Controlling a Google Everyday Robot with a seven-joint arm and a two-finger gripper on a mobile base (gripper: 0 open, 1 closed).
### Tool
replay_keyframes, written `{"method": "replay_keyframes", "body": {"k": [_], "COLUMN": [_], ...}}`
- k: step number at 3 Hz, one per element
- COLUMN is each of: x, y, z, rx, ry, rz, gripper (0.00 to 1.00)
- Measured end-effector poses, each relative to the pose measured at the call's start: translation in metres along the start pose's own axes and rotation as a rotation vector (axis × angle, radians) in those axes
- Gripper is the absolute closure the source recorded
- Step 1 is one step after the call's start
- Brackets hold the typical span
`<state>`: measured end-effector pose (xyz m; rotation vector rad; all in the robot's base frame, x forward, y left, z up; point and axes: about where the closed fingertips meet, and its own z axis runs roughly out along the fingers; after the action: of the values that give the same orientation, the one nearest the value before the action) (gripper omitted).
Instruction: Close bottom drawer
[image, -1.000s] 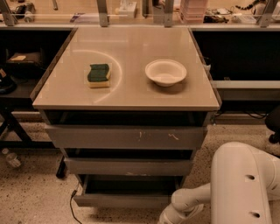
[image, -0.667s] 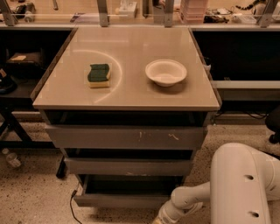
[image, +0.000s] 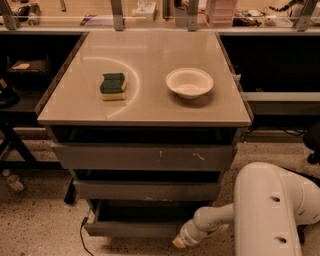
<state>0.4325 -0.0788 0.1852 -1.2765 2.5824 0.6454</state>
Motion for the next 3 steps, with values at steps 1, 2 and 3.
{"method": "replay_keyframes", "body": {"k": [1,2,3], "x": [-0.0134,-0.0162,-0.0162], "y": [-0.0159,-0.0192,-0.0191], "z": [-0.0027,-0.0032,-0.0032], "rx": [0.025,0.029,0.029], "ry": [-0.018,-0.021,-0.021], "rz": [-0.007,-0.008,-0.008], "gripper": [1.00,0.89,0.66]}}
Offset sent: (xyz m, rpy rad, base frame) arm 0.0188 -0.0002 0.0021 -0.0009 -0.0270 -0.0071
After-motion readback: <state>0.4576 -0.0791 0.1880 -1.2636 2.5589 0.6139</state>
